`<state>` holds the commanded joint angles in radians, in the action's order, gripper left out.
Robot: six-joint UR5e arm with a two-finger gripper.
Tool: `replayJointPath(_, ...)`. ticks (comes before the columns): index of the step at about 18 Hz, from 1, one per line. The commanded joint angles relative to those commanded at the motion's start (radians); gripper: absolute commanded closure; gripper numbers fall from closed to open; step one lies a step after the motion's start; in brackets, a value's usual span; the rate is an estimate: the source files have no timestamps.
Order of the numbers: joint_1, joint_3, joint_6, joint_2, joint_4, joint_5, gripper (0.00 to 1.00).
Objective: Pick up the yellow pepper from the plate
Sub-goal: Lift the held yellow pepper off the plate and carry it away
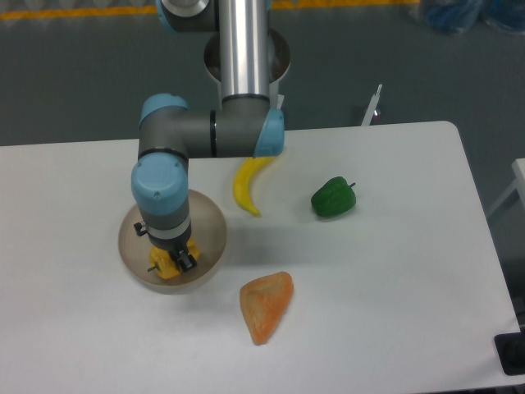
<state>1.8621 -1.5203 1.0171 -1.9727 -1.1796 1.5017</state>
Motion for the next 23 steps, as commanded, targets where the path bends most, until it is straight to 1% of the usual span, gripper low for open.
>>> replayJointPath(2,0.066,0.015,-0.002,-0.002,-0.002,-0.003,0.9)
replayJointPath(6,0.239,0.051,0.015,-0.017,0.003,-0.003,0.91)
replayJointPath(8,0.316,0.089,0.052,-0.031,0.003,-0.002,0.91)
replayJointPath(9,0.347,0.11,0.082,-0.035,0.003,0.0,0.91)
replayJointPath(10,0.394,0.138,0.13,-0.05,0.002,0.002,0.91)
replayJointPath(11,0.423,0.152,0.162,-0.063,0.0,0.002,0.91)
replayJointPath(15,0.495,0.225,0.222,-0.12,-0.011,0.008,0.93)
replayJointPath(16,0.502,0.247,0.241,-0.136,-0.012,0.011,0.94)
replayJointPath(17,0.503,0.268,0.253,-0.15,-0.012,0.038,0.94)
replayJointPath(21,0.506,0.284,0.258,-0.178,-0.014,0.067,0.96)
replayJointPath(22,0.508,0.281,0.282,-0.179,-0.015,0.081,0.97)
replayJointPath(23,0.519,0.273,0.335,-0.181,-0.014,0.098,0.96)
